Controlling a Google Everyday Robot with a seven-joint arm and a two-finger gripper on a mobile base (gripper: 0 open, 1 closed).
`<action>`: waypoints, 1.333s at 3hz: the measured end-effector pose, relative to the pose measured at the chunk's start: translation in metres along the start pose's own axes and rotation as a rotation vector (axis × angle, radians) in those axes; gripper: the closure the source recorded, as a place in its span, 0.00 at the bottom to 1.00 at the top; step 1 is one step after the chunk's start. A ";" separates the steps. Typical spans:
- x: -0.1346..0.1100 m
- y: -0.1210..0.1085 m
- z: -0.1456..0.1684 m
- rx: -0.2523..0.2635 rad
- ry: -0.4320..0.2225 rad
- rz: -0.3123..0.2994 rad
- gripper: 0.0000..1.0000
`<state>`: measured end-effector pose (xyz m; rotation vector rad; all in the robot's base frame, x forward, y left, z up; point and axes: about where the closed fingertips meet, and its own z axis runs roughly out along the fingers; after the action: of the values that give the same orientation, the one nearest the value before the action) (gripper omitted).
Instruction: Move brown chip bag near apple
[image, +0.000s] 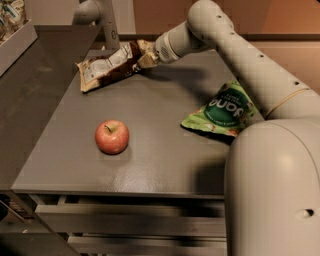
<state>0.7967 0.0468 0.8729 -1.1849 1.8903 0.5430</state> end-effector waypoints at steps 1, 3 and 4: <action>-0.002 0.030 -0.021 -0.049 0.000 -0.049 1.00; 0.015 0.100 -0.066 -0.152 0.019 -0.136 1.00; 0.029 0.127 -0.080 -0.194 0.031 -0.162 1.00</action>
Offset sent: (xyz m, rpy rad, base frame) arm -0.1347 -0.0148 0.0302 -0.0457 -0.0186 0.2246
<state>0.6445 0.0335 0.8865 -1.4658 1.7783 0.6329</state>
